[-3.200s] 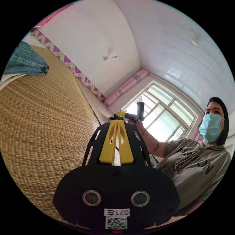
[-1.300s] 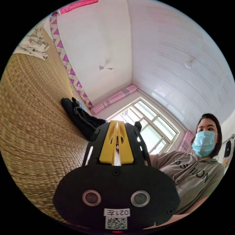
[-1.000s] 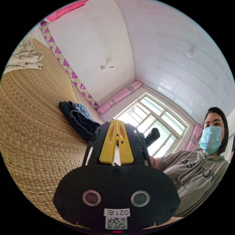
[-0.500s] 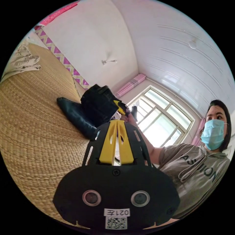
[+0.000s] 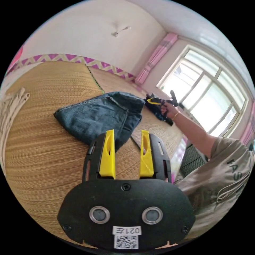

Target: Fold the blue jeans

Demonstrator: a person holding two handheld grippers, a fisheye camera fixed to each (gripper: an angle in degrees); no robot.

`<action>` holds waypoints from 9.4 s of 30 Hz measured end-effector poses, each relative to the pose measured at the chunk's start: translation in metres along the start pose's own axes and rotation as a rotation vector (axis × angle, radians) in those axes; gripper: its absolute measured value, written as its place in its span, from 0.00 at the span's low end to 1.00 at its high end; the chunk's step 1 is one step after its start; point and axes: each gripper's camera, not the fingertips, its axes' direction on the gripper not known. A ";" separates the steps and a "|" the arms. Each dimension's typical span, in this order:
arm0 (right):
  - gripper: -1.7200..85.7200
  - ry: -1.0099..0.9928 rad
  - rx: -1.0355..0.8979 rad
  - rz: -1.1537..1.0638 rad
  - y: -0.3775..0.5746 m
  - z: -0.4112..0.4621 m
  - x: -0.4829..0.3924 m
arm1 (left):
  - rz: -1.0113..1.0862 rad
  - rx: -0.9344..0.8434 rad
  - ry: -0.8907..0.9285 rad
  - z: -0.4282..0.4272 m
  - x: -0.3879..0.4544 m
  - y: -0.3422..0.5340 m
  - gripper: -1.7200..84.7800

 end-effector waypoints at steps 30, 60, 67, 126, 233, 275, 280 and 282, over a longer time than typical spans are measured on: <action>0.03 -0.716 0.045 0.616 0.257 0.122 0.145 | 0.298 -0.350 -0.007 -0.037 -0.078 -0.124 0.12; 0.03 -0.586 0.229 0.601 0.395 0.130 0.153 | 0.598 -0.520 -0.150 0.173 0.154 -0.125 0.17; 0.03 -0.631 0.228 0.621 0.406 0.142 0.151 | 0.548 -0.504 -0.168 0.177 0.109 -0.099 0.12; 0.04 -0.677 0.096 0.741 0.440 0.080 0.222 | -0.208 -0.263 -0.128 -0.046 -0.442 0.087 0.01; 0.01 -0.252 0.175 -0.477 0.391 -0.120 0.089 | -0.019 0.154 -0.100 -0.214 -0.150 0.336 0.01; 0.14 -0.105 0.273 0.480 0.561 -0.083 0.124 | -0.651 0.452 -0.142 -0.287 -0.130 0.630 0.13; 0.14 -0.278 0.279 0.677 0.564 -0.046 0.159 | -0.740 0.470 -0.082 -0.272 -0.152 0.637 0.13; 0.14 -0.330 0.284 0.718 0.561 -0.038 0.167 | -0.781 0.480 -0.051 -0.269 -0.163 0.639 0.13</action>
